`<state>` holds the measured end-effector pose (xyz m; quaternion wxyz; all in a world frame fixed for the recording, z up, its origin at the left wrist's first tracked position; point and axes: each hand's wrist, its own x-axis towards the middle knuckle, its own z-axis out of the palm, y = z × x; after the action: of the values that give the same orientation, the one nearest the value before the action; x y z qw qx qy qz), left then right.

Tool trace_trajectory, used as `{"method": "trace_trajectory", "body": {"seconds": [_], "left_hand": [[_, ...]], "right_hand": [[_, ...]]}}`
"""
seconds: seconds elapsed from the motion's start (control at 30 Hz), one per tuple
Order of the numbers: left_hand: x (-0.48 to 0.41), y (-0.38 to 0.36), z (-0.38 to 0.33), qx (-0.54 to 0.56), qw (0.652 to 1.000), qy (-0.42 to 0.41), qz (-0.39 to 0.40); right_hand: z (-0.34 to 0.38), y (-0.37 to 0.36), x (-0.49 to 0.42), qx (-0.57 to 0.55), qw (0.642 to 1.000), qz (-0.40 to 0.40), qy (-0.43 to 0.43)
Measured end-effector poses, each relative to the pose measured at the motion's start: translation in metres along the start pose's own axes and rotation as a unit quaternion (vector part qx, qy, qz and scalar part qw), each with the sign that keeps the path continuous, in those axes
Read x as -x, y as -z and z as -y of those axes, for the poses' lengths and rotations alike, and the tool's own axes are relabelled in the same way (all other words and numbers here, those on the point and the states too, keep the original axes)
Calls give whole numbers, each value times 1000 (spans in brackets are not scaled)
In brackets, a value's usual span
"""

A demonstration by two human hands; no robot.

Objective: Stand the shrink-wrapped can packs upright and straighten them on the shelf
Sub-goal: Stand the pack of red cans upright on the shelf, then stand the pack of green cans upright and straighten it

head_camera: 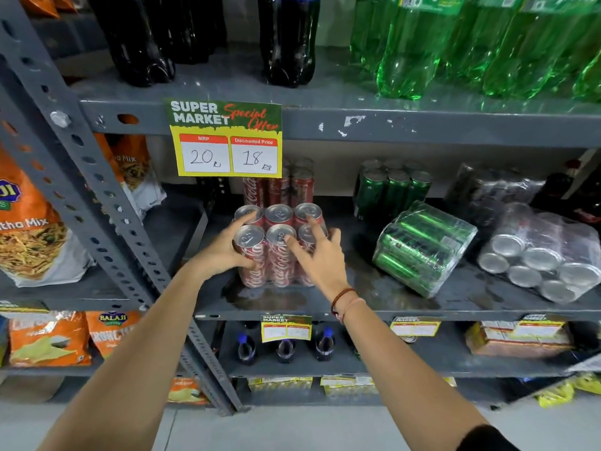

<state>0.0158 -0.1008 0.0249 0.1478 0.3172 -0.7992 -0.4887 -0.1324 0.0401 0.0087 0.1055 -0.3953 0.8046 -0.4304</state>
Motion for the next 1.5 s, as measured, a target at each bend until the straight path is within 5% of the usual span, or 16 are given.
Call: {"method": "trace_trajectory", "body": {"seconds": [0.17, 0.27, 0.37, 0.53, 0.7, 0.83, 1.03, 1.27, 1.5], "left_hand": [[8, -7, -12, -118, 991, 56, -25], [15, -26, -43, -231, 966, 115, -26], [16, -57, -88, -272, 958, 52, -79], [-6, -143, -137, -56, 997, -48, -25], [-36, -246, -138, 50, 990, 114, 71], [-54, -289, -149, 170, 968, 186, 5], [-78, -310, -152, 183, 952, 237, -65], [-88, -298, -138, 135, 972, 184, -54], [-78, -275, -130, 3, 999, -22, -26]], "right_hand": [[-8, 13, -5, -28, 999, 45, -5], [-17, 47, -6, -57, 998, 0, -14], [-30, 99, -9, -77, 995, -65, -18], [-81, 181, -30, -39, 991, -120, -50], [-139, 231, -55, 28, 991, -39, -128], [-167, 243, -81, 65, 984, 84, -142], [-180, 253, -104, 36, 963, 216, -157], [-192, 249, -99, -17, 972, 186, -144], [-203, 222, -44, -141, 987, -14, -71]]}}
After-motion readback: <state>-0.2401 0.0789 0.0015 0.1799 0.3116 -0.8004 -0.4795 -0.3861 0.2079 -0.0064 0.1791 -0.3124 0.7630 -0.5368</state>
